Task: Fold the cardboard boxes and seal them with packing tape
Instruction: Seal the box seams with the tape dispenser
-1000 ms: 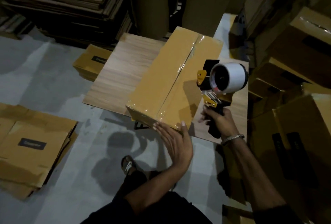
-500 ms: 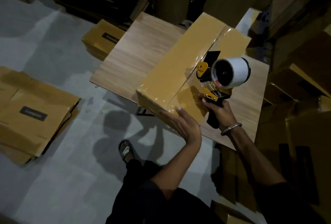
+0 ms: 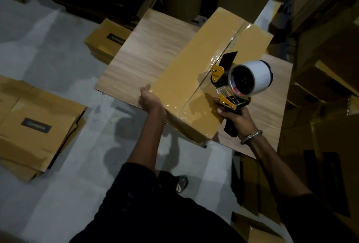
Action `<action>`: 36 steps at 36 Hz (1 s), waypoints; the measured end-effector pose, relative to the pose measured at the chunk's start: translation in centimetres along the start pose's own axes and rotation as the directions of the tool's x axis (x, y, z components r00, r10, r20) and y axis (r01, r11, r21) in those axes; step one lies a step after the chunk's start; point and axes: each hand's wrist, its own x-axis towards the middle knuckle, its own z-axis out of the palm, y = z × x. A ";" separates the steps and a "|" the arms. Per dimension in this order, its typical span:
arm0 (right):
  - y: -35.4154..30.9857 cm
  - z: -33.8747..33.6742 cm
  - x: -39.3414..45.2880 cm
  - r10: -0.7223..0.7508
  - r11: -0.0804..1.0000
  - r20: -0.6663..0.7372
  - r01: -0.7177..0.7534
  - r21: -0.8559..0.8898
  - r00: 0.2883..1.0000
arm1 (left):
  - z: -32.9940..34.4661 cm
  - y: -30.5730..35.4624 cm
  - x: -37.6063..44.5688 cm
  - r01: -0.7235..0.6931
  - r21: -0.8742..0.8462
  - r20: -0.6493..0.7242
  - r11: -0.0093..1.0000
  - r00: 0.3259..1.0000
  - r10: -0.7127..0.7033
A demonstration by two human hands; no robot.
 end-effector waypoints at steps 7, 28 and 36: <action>0.1 -0.3 0.0 0.015 1.000 -0.018 -0.015 0.014 1.000 | -1.7 0.0 0.1 0.084 -0.080 0.124 0.993 0.990 -0.073; 1.4 5.5 -5.1 -0.069 0.996 -0.205 0.079 0.039 0.976 | -3.6 -1.7 -7.8 -0.325 0.470 0.323 0.821 0.928 0.183; 3.0 10.7 -6.2 0.035 0.992 -0.226 -0.006 0.127 0.973 | -3.1 3.2 -1.2 -0.530 0.529 0.533 0.663 0.815 0.226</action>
